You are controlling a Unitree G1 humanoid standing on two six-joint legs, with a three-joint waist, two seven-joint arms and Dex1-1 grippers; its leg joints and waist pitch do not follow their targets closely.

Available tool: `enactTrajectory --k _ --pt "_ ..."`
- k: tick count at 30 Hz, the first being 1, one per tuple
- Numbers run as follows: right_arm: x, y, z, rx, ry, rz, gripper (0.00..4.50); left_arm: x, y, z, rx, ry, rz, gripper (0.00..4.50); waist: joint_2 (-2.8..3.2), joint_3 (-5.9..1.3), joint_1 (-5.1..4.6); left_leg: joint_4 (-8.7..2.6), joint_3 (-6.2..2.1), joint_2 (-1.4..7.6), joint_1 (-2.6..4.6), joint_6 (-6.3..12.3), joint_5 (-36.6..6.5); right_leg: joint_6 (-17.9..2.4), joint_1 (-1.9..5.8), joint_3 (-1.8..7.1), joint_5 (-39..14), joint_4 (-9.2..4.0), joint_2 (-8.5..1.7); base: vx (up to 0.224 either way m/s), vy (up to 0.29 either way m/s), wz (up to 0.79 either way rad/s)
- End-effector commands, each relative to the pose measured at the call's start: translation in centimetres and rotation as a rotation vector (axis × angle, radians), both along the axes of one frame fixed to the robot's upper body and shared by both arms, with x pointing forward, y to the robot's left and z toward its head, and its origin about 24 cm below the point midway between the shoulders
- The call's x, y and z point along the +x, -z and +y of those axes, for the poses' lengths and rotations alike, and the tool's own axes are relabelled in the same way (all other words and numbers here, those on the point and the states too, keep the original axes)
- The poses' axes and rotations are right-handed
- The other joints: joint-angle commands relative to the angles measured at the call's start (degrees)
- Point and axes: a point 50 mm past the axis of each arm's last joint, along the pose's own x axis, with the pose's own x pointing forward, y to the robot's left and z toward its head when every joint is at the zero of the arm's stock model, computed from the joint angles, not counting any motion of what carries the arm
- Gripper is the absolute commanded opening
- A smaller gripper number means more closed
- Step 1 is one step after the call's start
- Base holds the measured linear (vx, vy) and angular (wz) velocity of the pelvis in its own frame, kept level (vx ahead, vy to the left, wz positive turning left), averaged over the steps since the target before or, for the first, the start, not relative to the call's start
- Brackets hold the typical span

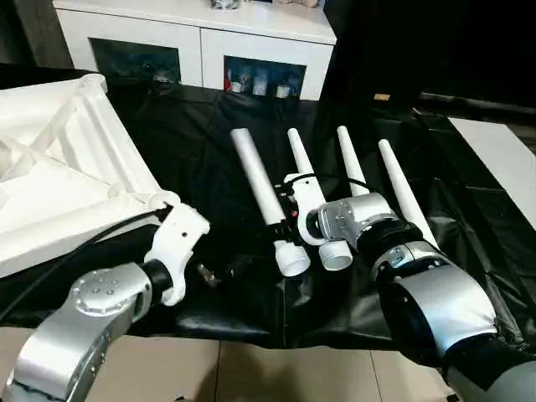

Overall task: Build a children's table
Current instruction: Pick table leg

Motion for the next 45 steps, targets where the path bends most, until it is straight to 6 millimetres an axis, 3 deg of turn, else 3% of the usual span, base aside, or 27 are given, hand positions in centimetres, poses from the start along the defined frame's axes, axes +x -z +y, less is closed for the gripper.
enactTrajectory --k 1,6,8,14,16,17,20,22,23,24,27,28,29,30,31,35,38,45 --pt "-0.2 0.4 -0.5 -0.001 0.019 0.038 2.18 0.3 -0.6 0.1 -0.005 -0.003 -0.021 4.5 1.56 -2.94 0.23 -4.98 -0.37 2.42 0.04 -2.38 -8.06 -11.38 2.67 3.05 -7.31 -3.96 -5.28 0.0 0.0 0.0" --pt "0.1 0.1 -0.8 0.031 0.045 0.031 1.99 0.8 -0.7 0.3 -0.003 -0.028 -0.034 4.5 1.88 -3.06 0.23 -4.95 -0.39 2.39 0.0 -2.55 -7.89 -11.86 2.78 2.98 -6.19 -3.79 -5.23 0.0 0.0 0.0" --pt "0.3 -0.3 -0.9 0.066 0.072 0.02 1.97 1.0 -0.8 0.5 0.005 -0.049 -0.049 4.5 1.76 -3.11 0.29 -4.89 -0.34 2.39 -0.02 -2.42 -7.46 -11.92 2.88 3.03 -5.53 -3.77 -5.28 0.0 0.0 0.0" --pt "1.7 -3.2 -1.7 0.259 0.108 -0.088 1.9 2.8 -1.6 1.9 -0.003 -0.242 -0.147 4.5 1.67 -3.31 0.54 -4.67 -0.18 2.44 -0.05 -1.31 -4.83 -12.38 3.17 2.92 -1.3 -3.52 -5.12 0.0 0.0 0.0" --pt "2.2 -4.4 -2.2 0.314 0.09 -0.191 1.89 3.6 -2.0 2.4 -0.054 -0.336 -0.166 4.5 1.81 -3.31 0.63 -4.67 -0.17 2.44 -0.17 -1.28 -4.53 -12.37 3.28 2.9 -0.56 -3.53 -5.12 0.0 0.0 0.0" --pt "2.3 -4.9 -2.4 0.336 0.07 -0.242 1.88 3.9 -2.2 2.4 -0.093 -0.369 -0.169 4.5 1.6 -3.42 0.97 -4.46 -0.07 2.42 -0.12 -0.64 -3.38 -12.6 3.39 2.93 1.4 -3.51 -5.17 0.0 0.0 0.0" --pt "2.1 -5.5 -2.7 0.371 0.042 -0.277 1.88 4.3 -2.6 2.3 -0.176 -0.403 -0.168 4.5 1.46 -3.45 1.3 -4.46 -0.04 2.42 -0.1 -0.01 -2.94 -13.13 3.45 2.94 0.72 -3.58 -5.23 0.0 0.0 0.0" --pt "1.4 -6.7 -3.1 0.485 -0.026 -0.353 1.88 4.7 -3.4 1.1 -0.351 -0.38 -0.143 4.5 1.51 -3.42 1.52 -4.38 0.05 2.35 -0.06 0.06 -2.33 -13.28 3.45 3.01 1.57 -3.56 -5.12 0.0 0.0 0.0" --pt "0.9 -7.2 -3.3 0.553 -0.067 -0.389 1.87 4.9 -3.7 0.5 -0.424 -0.36 -0.131 4.5 1.17 -3.64 1.96 -4.28 0.06 2.4 0.05 0.66 -1.47 -13.61 3.54 3.0 4.39 -3.4 -5.02 0.0 0.0 0.0" --pt "-0.3 -8.0 -3.8 0.659 -0.133 -0.427 1.87 5.4 -4.6 -0.6 -0.55 -0.337 -0.121 4.5 0.92 -3.58 2.46 -4.22 0.22 2.37 0.07 1.47 -1.79 -13.32 3.68 3.05 4.03 -3.68 -5.16 0.0 0.0 0.0" --pt "-0.9 -8.2 -4.3 0.699 -0.153 -0.431 1.87 6.0 -5.3 -1.1 -0.638 -0.326 -0.113 4.5 1.01 -3.47 2.74 -4.41 -0.01 2.51 0.07 1.78 -2.74 -13.26 3.57 2.93 1.62 -3.88 -5.22 0.0 0.0 0.0" --pt "-1.2 -8.3 -4.5 0.705 -0.163 -0.435 1.86 6.3 -5.8 -1.4 -0.694 -0.315 -0.111 4.5 0.77 -3.45 2.66 -4.48 -0.01 2.48 0.07 1.79 -3.46 -12.95 3.58 2.85 -0.06 -4.11 -5.16 0.0 0.0 0.0" --pt "-1.5 -8.5 -4.6 0.713 -0.172 -0.442 1.86 6.5 -6.3 -1.6 -0.74 -0.301 -0.107 4.5 0.72 -3.18 2.76 -4.5 -0.02 2.33 0.02 1.08 -5.19 -11.65 3.54 2.92 -5.17 -4.61 -5.3 0.0 0.0 0.0" --pt "-1.9 -8.7 -4.7 0.726 -0.19 -0.451 1.86 6.7 -6.9 -2.0 -0.797 -0.277 -0.097 4.5 1.06 -3.1 2.74 -4.62 -0.16 2.38 -0.01 0.71 -6.09 -10.88 3.49 2.93 -7.65 -4.83 -5.43 0.0 0.0 0.0" --pt "-2.4 -8.9 -4.6 0.733 -0.209 -0.46 1.86 6.8 -7.4 -2.3 -0.842 -0.248 -0.086 4.5 0.91 -3.1 2.71 -4.52 -0.04 2.22 0.06 0.61 -6.29 -10.32 3.43 2.95 -8.47 -5.11 -5.22 0.0 0.0 0.0" --pt "-3.5 -9.2 -4.2 0.736 -0.266 -0.477 1.86 6.7 -8.1 -3.2 -0.883 -0.177 -0.057 4.5 0.95 -3.2 2.56 -4.53 -0.22 2.36 0.04 0.72 -5.1 -9.41 3.26 2.84 -7.78 -5.06 -5.07 0.0 0.0 0.0" --pt "-4.0 -9.2 -3.9 0.732 -0.29 -0.478 1.86 6.5 -8.4 -3.8 -0.916 -0.134 -0.039 4.5 1.0 -3.33 2.46 -4.45 -0.27 2.39 -0.06 0.81 -3.87 -10.04 3.34 2.8 -5.51 -4.83 -5.09 0.0 0.0 0.0" --pt "-4.7 -9.3 -3.1 0.722 -0.315 -0.469 1.86 6.3 -8.7 -4.7 -0.925 -0.084 -0.008 4.5 0.9 -3.11 2.43 -4.63 -0.32 2.43 -0.04 0.48 -4.85 -9.17 3.32 2.81 -7.95 -5.15 -5.13 0.0 0.0 0.0"
